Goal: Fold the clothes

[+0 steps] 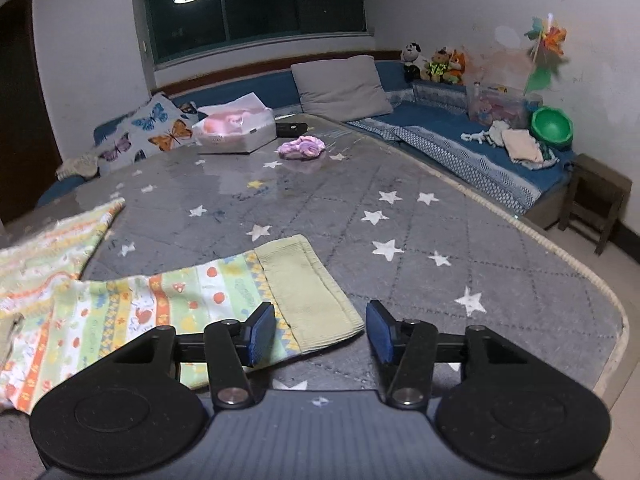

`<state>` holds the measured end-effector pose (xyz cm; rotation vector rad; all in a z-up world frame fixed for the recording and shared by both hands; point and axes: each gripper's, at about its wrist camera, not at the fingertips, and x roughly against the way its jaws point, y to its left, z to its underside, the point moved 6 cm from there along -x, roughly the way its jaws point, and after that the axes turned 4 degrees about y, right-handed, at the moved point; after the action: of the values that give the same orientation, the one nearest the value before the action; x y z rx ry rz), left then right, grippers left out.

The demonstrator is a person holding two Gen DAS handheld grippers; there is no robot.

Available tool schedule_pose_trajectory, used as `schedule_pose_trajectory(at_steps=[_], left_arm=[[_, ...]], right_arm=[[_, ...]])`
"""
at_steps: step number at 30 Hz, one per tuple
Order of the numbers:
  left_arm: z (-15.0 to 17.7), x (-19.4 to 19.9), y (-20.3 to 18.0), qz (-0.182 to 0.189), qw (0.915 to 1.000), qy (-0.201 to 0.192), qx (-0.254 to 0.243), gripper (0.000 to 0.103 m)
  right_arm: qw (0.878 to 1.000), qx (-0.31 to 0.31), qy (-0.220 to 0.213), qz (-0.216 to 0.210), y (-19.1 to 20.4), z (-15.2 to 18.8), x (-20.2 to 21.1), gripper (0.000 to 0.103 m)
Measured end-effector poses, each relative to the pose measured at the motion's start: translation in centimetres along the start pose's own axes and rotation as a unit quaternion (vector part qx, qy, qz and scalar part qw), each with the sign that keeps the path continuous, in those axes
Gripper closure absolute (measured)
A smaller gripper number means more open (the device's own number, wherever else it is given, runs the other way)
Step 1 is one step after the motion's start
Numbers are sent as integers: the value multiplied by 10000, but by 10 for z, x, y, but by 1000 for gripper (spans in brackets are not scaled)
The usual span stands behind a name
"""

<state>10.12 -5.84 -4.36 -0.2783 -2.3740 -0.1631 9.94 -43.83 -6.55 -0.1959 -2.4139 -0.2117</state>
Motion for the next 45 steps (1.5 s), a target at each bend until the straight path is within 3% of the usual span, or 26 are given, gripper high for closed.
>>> schedule_pose_trajectory(at_steps=[5, 7, 18, 28, 36, 45], left_arm=[[1, -8, -2, -52, 9999, 119, -75, 3], [2, -10, -1, -62, 9998, 152, -91, 2], [3, -9, 2, -62, 9999, 106, -99, 0], [4, 18, 36, -311, 9992, -221, 128, 0], [14, 26, 68, -471, 9979, -252, 370, 0], [26, 36, 96, -609, 9956, -289, 645, 0]], right_arm=[[9998, -86, 54, -173, 6, -2, 0, 90], [9996, -97, 54, -260, 10, -4, 2, 93], [9908, 176, -211, -1322, 75, -33, 40, 95], [9619, 783, -296, -2602, 184, -65, 68, 96], [9450, 1274, -342, -2994, 253, -70, 81, 96], [9202, 1841, -137, -3453, 329, -50, 87, 96]])
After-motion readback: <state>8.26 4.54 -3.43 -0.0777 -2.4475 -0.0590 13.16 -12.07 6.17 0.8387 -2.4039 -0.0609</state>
